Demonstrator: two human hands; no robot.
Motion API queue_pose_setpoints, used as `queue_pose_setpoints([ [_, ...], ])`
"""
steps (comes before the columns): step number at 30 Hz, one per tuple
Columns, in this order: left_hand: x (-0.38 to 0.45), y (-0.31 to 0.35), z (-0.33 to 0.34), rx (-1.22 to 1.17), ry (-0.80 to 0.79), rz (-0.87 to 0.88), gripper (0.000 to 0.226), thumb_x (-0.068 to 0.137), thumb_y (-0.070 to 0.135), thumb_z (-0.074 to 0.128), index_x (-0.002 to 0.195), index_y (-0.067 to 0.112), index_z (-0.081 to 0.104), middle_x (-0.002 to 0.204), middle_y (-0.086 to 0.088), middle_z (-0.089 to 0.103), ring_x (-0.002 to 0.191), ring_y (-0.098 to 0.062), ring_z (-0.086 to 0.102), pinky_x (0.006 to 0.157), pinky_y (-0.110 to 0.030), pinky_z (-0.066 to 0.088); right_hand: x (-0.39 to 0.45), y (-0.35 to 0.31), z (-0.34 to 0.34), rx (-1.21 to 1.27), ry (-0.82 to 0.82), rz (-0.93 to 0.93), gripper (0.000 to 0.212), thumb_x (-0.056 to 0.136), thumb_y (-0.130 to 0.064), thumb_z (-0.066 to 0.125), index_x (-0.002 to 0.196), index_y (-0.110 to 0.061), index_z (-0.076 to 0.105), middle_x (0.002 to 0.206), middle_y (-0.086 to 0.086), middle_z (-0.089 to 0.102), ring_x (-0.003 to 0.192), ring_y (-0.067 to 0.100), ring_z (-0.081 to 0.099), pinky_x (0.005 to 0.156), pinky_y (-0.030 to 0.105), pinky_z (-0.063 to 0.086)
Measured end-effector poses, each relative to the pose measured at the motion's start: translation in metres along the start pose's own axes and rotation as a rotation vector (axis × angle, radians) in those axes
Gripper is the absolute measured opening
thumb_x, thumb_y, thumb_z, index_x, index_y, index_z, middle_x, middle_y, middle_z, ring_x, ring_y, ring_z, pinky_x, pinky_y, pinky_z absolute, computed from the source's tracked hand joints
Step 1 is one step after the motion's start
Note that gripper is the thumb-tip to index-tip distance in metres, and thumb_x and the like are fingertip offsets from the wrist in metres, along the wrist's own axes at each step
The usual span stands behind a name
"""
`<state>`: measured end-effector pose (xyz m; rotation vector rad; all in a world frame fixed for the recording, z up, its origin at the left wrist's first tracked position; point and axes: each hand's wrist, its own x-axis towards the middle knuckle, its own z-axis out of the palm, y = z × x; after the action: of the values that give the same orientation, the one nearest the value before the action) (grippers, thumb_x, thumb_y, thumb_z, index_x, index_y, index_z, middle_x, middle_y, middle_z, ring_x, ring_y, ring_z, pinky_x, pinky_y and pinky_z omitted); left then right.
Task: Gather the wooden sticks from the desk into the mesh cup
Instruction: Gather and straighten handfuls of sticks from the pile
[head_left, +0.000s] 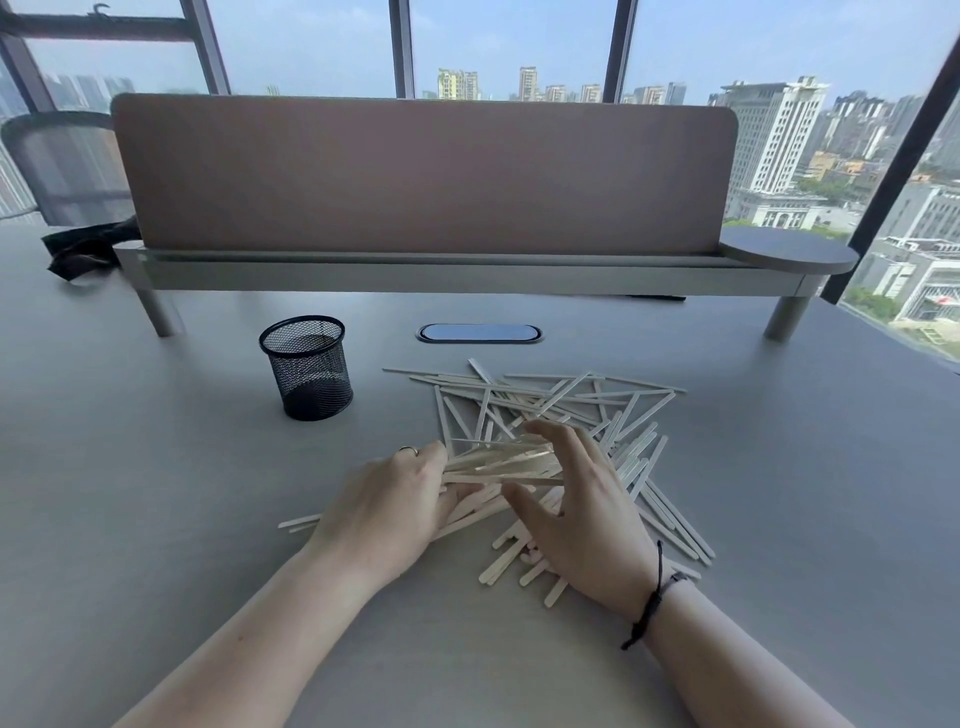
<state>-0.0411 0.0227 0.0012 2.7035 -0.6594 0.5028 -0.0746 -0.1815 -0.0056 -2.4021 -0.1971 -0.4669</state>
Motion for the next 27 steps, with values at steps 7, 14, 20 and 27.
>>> queue_pose_setpoints([
  [7,0.001,-0.008,-0.001,-0.072,0.004,-0.018,0.061,0.086,0.075,0.032,0.078,0.016,0.046,0.065,-0.002,0.061,0.063,-0.033,0.059,0.053,-0.038,0.043,0.000,-0.001,-0.003,0.165,0.042,0.012,0.075,0.081,-0.063,0.064,0.144,-0.036,0.033,0.140,-0.021,0.045,0.129,-0.008,0.040,0.098,0.004,0.028],
  [14,0.003,-0.018,0.000,-0.260,0.108,0.004,0.055,0.095,0.071,0.038,0.070,0.023,0.045,0.048,0.006,0.043,0.045,-0.016,0.044,0.045,-0.033,0.037,0.000,-0.006,-0.007,0.417,0.210,0.033,0.083,0.076,-0.079,0.055,0.145,-0.043,0.027,0.144,-0.017,0.039,0.138,-0.003,0.035,0.110,0.021,0.030],
  [20,0.006,-0.016,-0.006,-0.421,0.214,-0.019,0.052,0.095,0.067,0.041,0.064,0.025,0.037,0.046,0.007,0.033,0.044,-0.012,0.034,0.045,-0.025,0.028,0.000,0.000,-0.003,0.135,-0.023,0.092,0.078,0.080,-0.067,0.062,0.146,-0.039,0.031,0.145,-0.018,0.037,0.134,-0.003,0.036,0.102,0.018,0.029],
  [27,0.012,-0.009,-0.026,-0.686,0.333,-0.094,0.066,0.088,0.076,0.046,0.062,0.017,0.028,0.054,0.008,0.025,0.052,-0.006,0.023,0.047,-0.026,0.019,-0.002,0.005,0.002,-0.082,-0.179,0.010,0.076,0.085,-0.064,0.058,0.149,-0.041,0.024,0.149,-0.018,0.036,0.137,0.008,0.038,0.109,0.029,0.036],
])
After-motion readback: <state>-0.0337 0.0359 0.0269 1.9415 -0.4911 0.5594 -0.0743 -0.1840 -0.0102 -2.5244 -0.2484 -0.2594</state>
